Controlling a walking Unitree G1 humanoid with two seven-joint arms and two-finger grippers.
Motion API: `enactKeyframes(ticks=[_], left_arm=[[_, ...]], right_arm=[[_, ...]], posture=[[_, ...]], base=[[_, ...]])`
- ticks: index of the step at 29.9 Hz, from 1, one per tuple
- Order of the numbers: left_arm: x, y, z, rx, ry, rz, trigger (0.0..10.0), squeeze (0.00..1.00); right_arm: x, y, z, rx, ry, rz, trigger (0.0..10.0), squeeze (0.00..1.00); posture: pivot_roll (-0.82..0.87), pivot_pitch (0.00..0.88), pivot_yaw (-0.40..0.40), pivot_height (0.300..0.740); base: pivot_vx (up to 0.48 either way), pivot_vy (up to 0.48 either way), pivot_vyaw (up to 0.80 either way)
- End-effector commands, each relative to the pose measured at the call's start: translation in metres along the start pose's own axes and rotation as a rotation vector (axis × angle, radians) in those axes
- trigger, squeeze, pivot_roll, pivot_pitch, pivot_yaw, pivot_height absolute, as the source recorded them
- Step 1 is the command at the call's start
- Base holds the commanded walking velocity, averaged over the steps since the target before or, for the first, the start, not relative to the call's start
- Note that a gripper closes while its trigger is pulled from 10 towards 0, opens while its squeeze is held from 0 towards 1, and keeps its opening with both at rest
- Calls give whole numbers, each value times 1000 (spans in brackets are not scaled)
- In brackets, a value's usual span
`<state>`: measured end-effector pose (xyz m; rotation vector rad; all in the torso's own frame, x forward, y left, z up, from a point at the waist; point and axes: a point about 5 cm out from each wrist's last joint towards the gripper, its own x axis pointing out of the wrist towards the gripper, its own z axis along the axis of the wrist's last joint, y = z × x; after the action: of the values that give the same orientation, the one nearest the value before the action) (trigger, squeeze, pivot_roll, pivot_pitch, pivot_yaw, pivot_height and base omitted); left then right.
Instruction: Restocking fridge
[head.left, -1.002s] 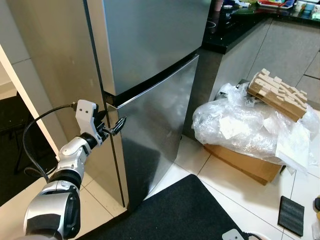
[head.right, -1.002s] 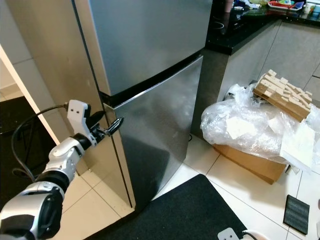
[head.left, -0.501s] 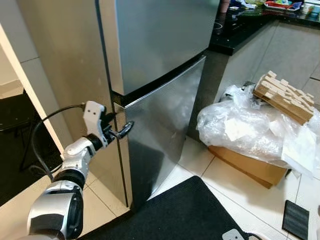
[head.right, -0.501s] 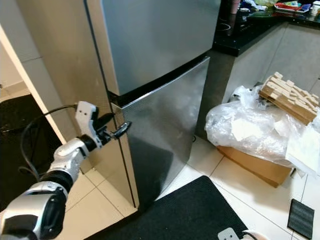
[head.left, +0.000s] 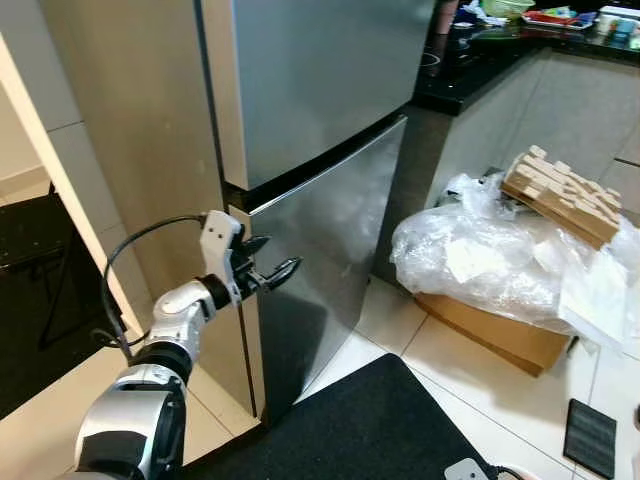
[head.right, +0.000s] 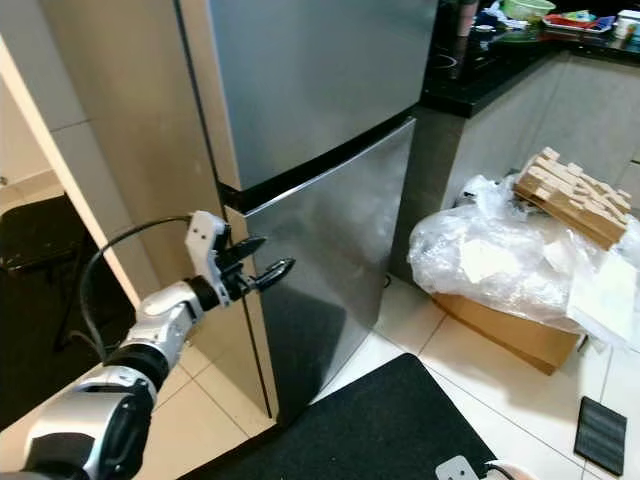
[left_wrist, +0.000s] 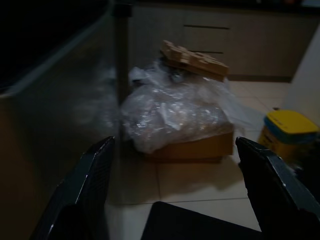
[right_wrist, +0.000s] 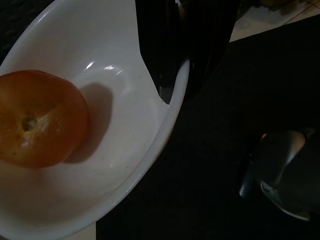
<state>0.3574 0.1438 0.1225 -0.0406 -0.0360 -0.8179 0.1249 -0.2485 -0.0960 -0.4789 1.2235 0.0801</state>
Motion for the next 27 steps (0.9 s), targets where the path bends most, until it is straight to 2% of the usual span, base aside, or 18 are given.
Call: enactKeyframes(ticks=[1,7,15,17,22,27], left_arm=[[-2,4,2,21,-8,47,10000,0],[-10,16,8,7,-48,140,10000,0],[-26,28,17,-15,-103,140,10000,0],[-28,28,19,-46,-134,111,10000,0],[-31,25,16,-57,-125,60,10000,0],[-37,31,14,-55,-119,124,10000,0]], right_arm=[[0,-3,1,11,-10,-17,10000,0],[0,-3,1,11,-9,-16,10000,0],[0,-3,0,9,-8,-16,10000,0],[0,-3,0,8,-8,-17,10000,0],[0,-4,1,6,-9,-18,10000,0],[0,-4,1,5,-10,-19,10000,0]], posture=[[28,0,11,740],[28,0,11,740],[29,0,11,740],[29,0,11,740],[30,0,10,740],[31,0,9,740]], base=[[0,0,0],[0,0,0],[0,0,0],[0,0,0],[0,0,0],[0,0,0]])
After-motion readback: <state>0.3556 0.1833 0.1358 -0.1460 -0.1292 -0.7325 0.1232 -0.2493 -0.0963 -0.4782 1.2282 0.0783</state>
